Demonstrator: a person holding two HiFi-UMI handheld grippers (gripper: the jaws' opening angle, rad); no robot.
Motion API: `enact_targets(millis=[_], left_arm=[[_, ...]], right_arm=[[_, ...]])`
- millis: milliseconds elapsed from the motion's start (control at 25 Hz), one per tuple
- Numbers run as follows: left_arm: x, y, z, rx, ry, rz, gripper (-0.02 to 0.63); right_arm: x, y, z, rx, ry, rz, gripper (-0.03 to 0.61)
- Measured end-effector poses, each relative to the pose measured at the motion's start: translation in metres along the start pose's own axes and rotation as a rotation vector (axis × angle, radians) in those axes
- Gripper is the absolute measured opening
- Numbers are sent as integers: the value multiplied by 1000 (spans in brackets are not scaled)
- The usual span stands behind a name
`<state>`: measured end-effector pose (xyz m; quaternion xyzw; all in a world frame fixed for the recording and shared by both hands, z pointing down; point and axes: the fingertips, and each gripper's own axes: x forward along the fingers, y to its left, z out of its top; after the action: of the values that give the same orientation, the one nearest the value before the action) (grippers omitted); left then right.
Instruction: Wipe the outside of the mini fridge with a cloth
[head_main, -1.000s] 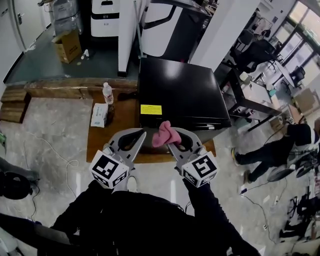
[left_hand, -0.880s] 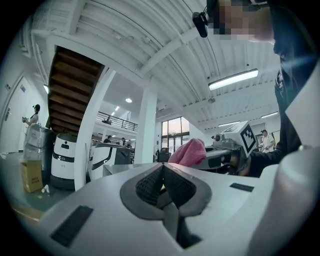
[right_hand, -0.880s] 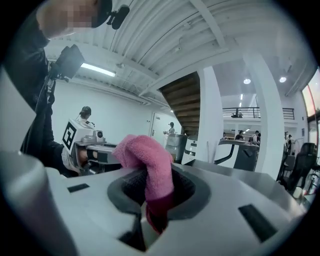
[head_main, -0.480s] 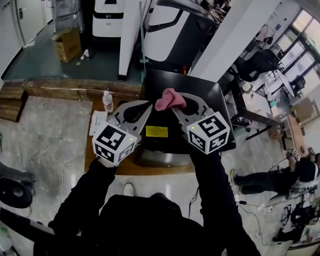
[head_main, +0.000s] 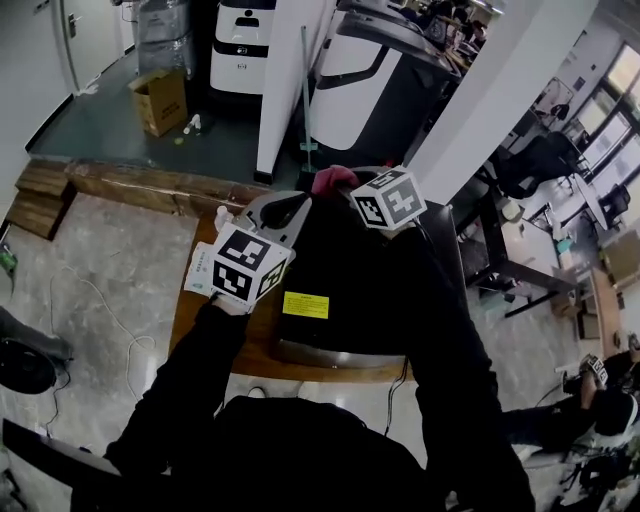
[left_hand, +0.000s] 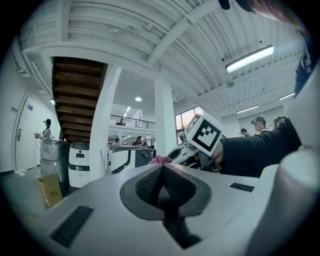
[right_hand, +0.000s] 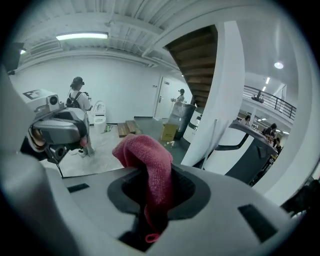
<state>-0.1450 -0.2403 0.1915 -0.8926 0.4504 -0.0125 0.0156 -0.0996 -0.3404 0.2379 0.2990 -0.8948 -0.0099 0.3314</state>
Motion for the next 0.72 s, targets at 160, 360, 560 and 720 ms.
enact_targets(millis=[160, 360, 560, 720], left_arm=[[20, 8, -11, 4, 27, 21, 6], [27, 21, -25, -6, 43, 43, 6], [24, 30, -31, -33, 51, 41, 6], [12, 32, -38, -49, 50, 27, 6]], right_arm=[[35, -28, -21, -8, 98, 9, 81], [71, -41, -41, -27, 163, 0, 78], [73, -34, -38, -70, 203, 26, 67], [70, -19, -40, -97, 241, 25, 64]])
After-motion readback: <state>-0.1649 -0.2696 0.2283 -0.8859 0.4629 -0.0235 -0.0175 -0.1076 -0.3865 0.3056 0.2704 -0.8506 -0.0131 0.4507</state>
